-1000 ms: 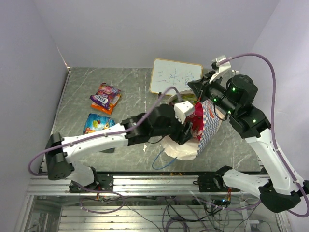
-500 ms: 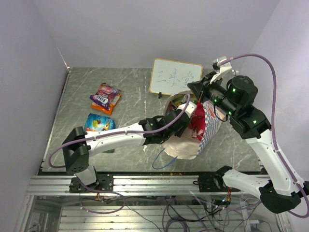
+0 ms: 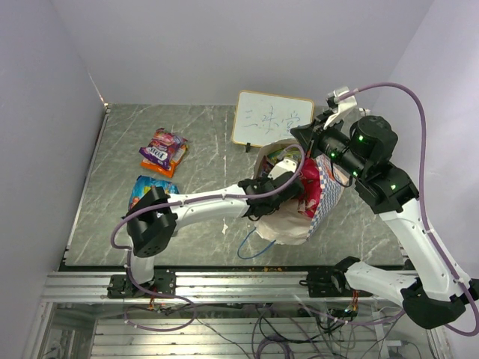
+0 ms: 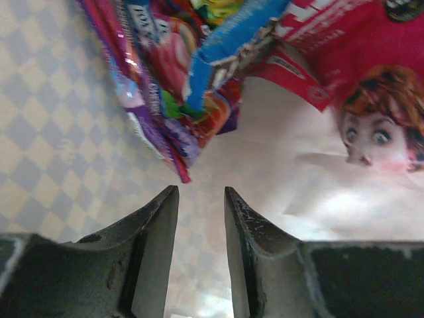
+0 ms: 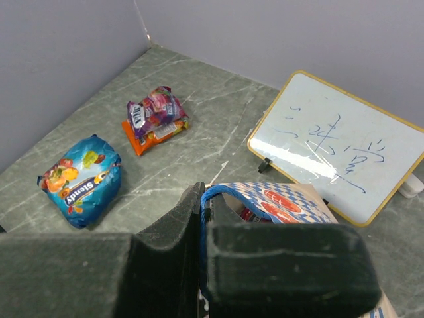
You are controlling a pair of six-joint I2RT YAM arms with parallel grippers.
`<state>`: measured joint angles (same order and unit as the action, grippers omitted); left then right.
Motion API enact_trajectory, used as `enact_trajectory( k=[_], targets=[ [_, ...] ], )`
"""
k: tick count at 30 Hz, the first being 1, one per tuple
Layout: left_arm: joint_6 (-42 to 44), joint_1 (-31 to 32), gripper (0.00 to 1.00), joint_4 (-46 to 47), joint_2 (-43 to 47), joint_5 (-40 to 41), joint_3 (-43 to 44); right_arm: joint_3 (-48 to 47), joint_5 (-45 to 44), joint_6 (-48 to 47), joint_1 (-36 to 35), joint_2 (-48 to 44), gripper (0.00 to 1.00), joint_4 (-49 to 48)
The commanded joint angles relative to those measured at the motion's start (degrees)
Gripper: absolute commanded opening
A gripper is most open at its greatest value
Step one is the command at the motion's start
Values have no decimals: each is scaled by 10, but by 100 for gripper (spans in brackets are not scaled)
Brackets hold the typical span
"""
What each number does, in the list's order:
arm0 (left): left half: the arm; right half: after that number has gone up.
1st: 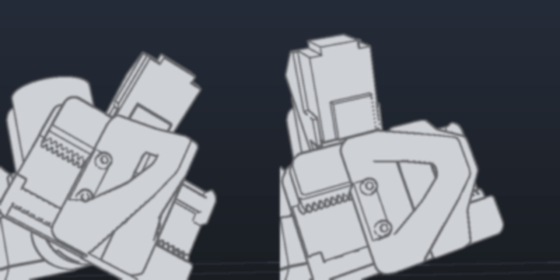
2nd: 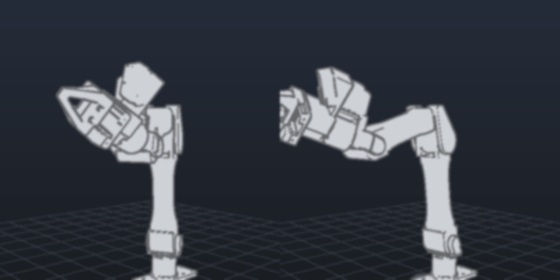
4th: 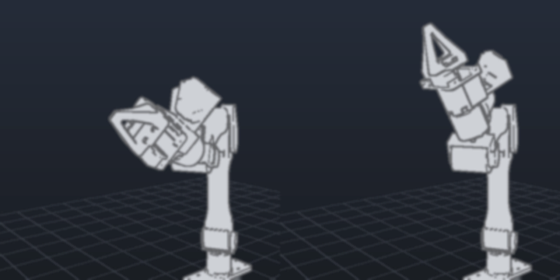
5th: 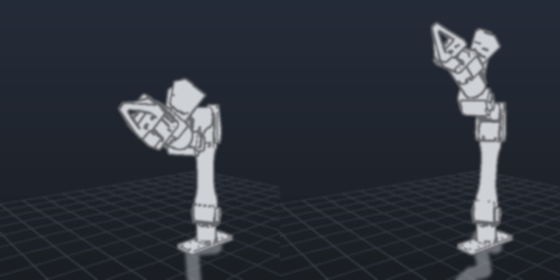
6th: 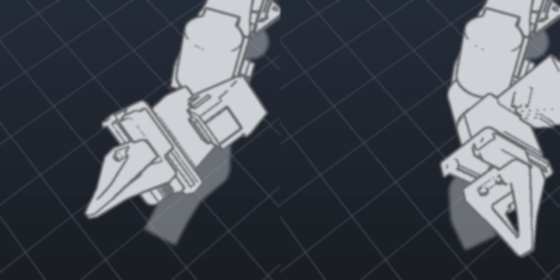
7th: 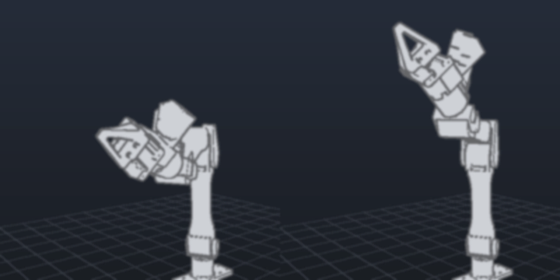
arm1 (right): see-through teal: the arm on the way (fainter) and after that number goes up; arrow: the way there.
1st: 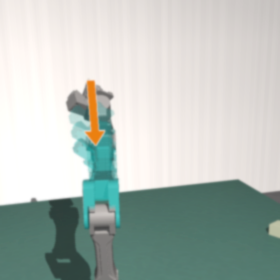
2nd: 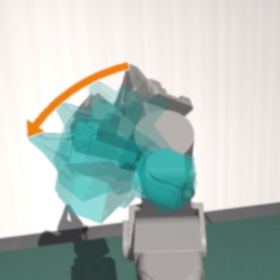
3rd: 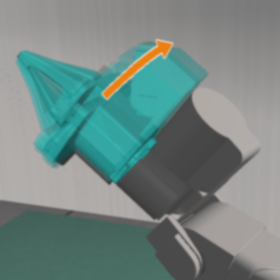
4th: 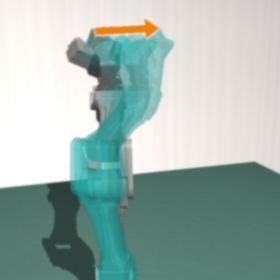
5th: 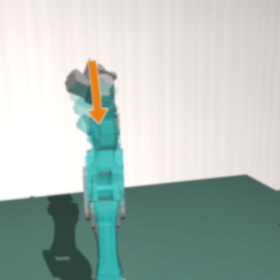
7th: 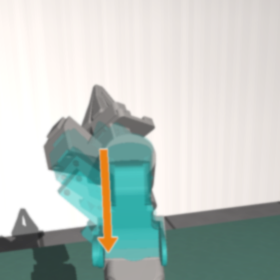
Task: Take the snacks out of the paper bag
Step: Take out the snack from the paper bag.
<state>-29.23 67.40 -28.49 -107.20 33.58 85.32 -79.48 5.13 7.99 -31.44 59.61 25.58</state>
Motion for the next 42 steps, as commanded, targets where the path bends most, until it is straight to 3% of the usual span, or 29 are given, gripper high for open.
enact_trajectory(
  k=[1, 11, 18, 26, 35, 39, 42],
  targets=[
    [-25, -13, 47, -17, -10, 42, 26, -20, 9, -10, -1, -3, 0, -15],
    [-14, -32, 48, 2, -44, 92, 55, -33, 14, -20, 0, 6, 0, -9],
    [6, -39, 42, 46, -62, 114, 55, -40, 18, -23, -1, 11, 0, -10],
    [3, -53, 48, 29, -99, 131, 89, -44, 19, -32, 0, 13, 0, -8],
    [-9, -76, 49, 28, -113, 117, 69, -41, 22, -38, 0, 13, 0, -10],
    [4, -76, 45, 22, -129, 91, 87, -38, 23, -38, 0, 12, 0, -13],
    [6, -76, 32, 8, -131, 80, 97, -38, 22, -39, 0, 13, 0, -14]
  ],
)
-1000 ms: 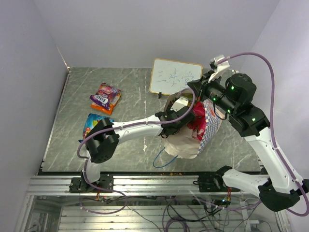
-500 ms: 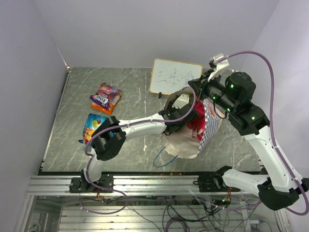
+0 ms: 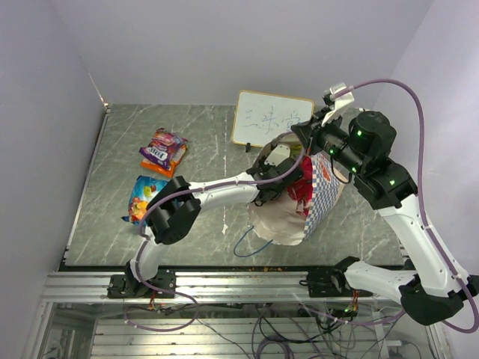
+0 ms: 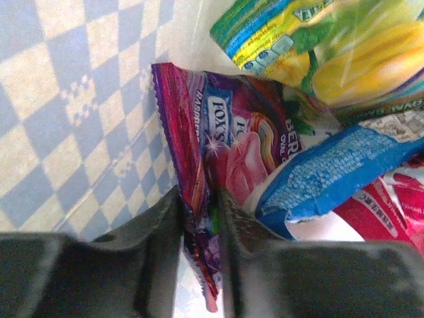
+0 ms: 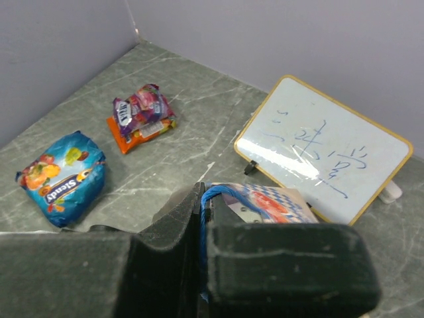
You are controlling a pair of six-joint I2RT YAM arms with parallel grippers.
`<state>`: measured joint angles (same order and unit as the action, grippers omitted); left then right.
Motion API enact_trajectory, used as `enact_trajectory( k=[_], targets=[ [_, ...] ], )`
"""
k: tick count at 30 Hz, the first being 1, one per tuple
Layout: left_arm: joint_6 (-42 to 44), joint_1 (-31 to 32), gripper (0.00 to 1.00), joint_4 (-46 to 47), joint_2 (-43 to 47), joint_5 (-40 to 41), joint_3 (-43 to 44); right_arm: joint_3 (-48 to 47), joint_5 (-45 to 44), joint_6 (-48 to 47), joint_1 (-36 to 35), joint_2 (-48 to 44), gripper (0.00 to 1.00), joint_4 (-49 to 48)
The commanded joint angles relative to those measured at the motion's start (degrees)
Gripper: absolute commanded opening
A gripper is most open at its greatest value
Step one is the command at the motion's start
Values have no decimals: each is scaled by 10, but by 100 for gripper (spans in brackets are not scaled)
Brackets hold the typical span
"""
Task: Take the snacks out of the paper bag
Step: Take out the snack from the paper bag.
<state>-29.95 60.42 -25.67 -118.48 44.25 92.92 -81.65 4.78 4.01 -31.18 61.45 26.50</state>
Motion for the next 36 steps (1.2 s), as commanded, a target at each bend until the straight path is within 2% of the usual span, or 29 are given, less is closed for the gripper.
enact_trajectory(
  k=[1, 6, 8, 12, 15, 23, 31, 36],
  targets=[
    [13, -6, 27, -22, -12, -29, 19, -15, 25, 0, -3, -5, 0, -24],
    [41, -5, 11, 20, 49, -81, -13, -9, 24, 5, -3, -6, 0, -34],
    [44, -3, 7, 16, 73, -102, -13, -7, 23, 6, -3, -5, 0, -39],
    [60, -2, 7, 17, 115, -164, -17, -6, 16, 6, -3, -4, 0, -41],
    [71, -2, 7, 14, 144, -239, -19, -1, 9, 6, -2, -8, 0, -47],
    [50, -2, 7, 78, 269, -360, -91, 16, -2, 17, -3, -14, 0, -60],
    [63, -4, 7, 34, 312, -440, -25, 20, -50, 11, -3, -26, 0, -60],
    [58, -36, 7, 32, 358, -524, -1, 14, -128, 11, -3, -34, 0, -44]
  ],
)
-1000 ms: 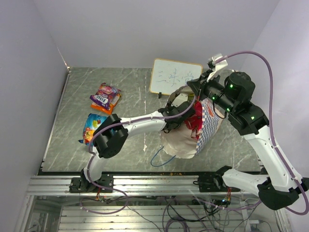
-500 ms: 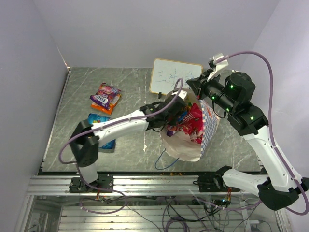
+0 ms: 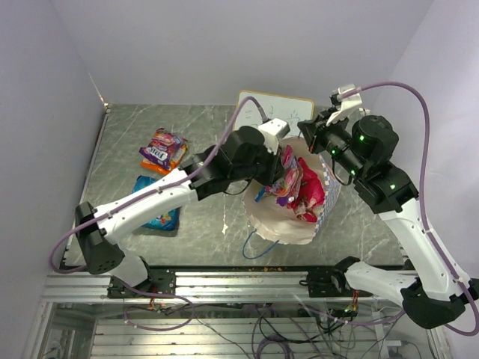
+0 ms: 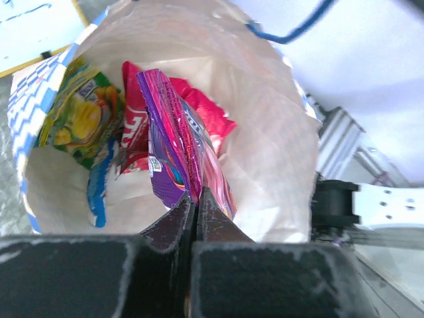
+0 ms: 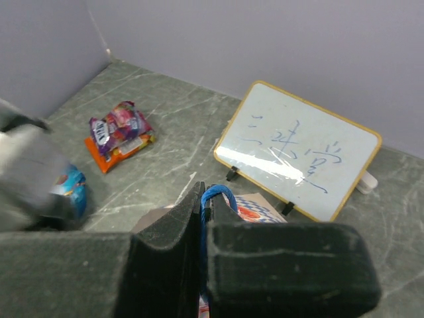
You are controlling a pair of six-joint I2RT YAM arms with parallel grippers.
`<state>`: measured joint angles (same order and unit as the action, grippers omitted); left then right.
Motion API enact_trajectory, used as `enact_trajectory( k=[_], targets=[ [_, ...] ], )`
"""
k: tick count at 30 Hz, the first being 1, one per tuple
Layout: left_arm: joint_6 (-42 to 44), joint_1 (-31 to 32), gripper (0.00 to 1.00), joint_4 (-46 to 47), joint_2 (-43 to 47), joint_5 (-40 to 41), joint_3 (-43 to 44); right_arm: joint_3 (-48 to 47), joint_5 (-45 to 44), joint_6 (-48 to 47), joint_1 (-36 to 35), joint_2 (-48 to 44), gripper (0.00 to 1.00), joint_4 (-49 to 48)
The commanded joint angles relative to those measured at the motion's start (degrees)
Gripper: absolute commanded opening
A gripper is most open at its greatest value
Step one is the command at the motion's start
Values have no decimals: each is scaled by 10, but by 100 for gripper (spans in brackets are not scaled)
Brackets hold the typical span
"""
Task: Take the snacks out of the paper bag
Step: Take out the snack from the paper bag, then place the snack at the center of the board.
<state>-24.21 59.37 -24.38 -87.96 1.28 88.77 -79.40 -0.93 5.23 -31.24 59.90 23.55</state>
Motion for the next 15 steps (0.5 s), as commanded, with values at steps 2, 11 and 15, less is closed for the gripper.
enact_trajectory(
  k=[2, 11, 15],
  targets=[
    [-9, -57, 7, 9, 72, -126, 46, -6, -94, 1, -2, -25, 0, -13],
    [-31, -188, 7, -68, 142, -152, 102, 4, -178, 13, -3, -43, 0, -3],
    [-22, -240, 7, -107, 140, -116, 134, 6, -201, 4, -2, -53, 0, -8]
  ],
)
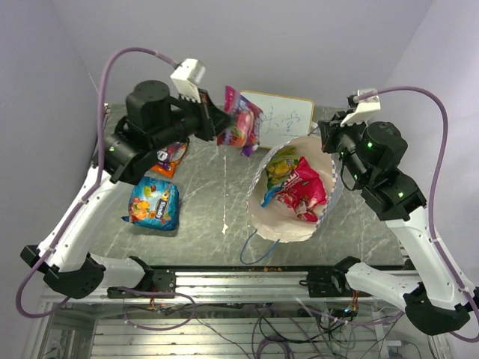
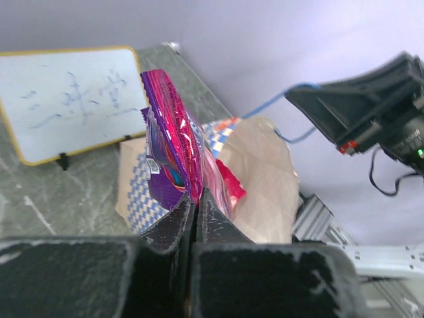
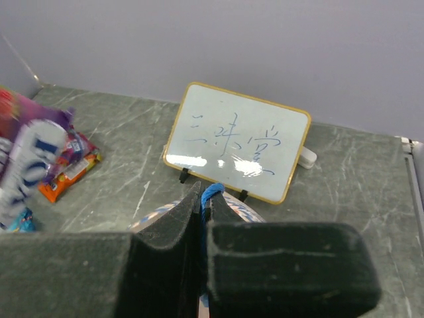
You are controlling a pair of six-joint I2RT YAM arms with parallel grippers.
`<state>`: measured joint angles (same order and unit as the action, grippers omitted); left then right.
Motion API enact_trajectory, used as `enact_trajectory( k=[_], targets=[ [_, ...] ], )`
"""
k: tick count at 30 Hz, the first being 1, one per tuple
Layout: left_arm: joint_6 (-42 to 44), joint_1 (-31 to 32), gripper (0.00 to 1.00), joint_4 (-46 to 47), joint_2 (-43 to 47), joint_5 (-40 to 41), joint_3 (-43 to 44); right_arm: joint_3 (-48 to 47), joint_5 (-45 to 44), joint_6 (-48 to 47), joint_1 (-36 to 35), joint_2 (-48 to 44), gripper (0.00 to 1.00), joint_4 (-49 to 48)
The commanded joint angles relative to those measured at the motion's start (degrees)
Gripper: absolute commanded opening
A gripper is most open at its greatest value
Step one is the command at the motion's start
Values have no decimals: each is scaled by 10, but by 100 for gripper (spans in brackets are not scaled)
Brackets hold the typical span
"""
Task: Take the snacks out of the paper bag
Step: Place the snack at the center of the board.
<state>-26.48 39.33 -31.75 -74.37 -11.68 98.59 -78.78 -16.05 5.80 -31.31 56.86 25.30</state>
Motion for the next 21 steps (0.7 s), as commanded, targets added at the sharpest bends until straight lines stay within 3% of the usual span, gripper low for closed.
enact_trajectory(
  k=[1, 6, 10, 18, 21],
  targets=[
    [0, -60, 7, -41, 3, 25, 41, -1, -53, -7, -2, -25, 0, -26],
    [-48, -147, 7, -6, -4, 32, 49, -10, -75, -35, -2, -27, 0, -28],
    [-149, -204, 7, 7, -14, 125, 23, -14, -70, -61, -2, -22, 0, -38],
    [-283, -294, 7, 369, 2, 155, -278, -7, -42, -80, -2, -9, 0, -55],
    [-321, -347, 7, 483, -26, 128, -338, -13, -35, -86, -2, -2, 0, -49]
  ],
)
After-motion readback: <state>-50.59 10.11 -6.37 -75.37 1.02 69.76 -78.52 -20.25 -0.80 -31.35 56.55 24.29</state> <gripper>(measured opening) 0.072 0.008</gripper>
